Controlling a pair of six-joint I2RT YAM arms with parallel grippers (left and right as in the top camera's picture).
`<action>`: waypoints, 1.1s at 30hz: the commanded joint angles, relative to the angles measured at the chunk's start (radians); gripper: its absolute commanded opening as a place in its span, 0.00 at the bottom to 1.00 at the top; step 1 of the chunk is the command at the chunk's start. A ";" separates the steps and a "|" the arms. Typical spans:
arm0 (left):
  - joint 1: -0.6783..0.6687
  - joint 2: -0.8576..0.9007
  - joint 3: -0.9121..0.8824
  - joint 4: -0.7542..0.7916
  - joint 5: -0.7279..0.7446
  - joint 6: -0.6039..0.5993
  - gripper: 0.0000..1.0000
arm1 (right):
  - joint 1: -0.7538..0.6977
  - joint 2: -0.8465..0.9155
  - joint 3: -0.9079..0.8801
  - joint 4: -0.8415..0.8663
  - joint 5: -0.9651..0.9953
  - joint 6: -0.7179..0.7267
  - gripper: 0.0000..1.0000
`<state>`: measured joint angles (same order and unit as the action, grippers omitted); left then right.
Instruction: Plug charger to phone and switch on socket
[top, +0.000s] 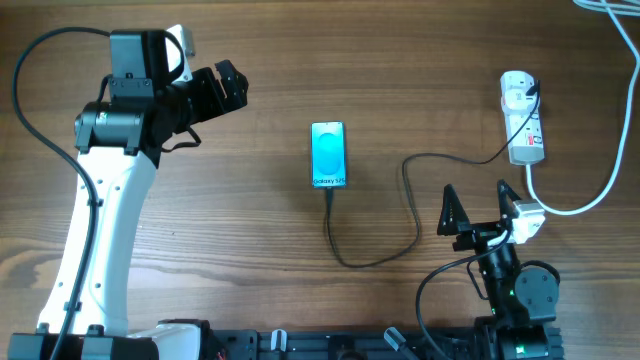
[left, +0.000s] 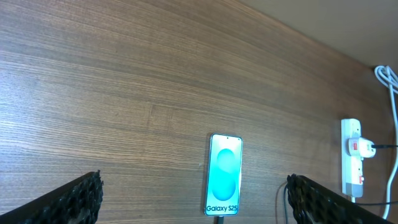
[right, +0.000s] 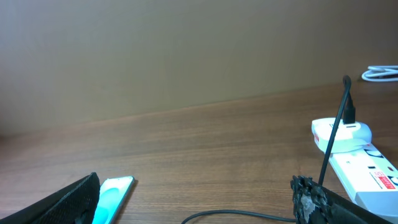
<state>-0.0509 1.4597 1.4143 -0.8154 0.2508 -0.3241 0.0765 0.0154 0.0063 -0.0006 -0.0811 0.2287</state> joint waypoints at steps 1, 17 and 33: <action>0.003 -0.001 0.001 0.002 -0.009 0.002 1.00 | 0.006 -0.012 -0.001 0.002 0.006 -0.019 1.00; 0.008 -0.203 -0.296 0.017 -0.099 0.005 1.00 | 0.006 -0.012 -0.001 0.002 0.006 -0.019 1.00; 0.010 -0.829 -0.851 0.431 0.082 0.200 1.00 | 0.006 -0.012 -0.001 0.002 0.006 -0.019 1.00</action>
<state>-0.0475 0.6998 0.6102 -0.3904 0.2634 -0.2317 0.0765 0.0147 0.0063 -0.0002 -0.0811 0.2287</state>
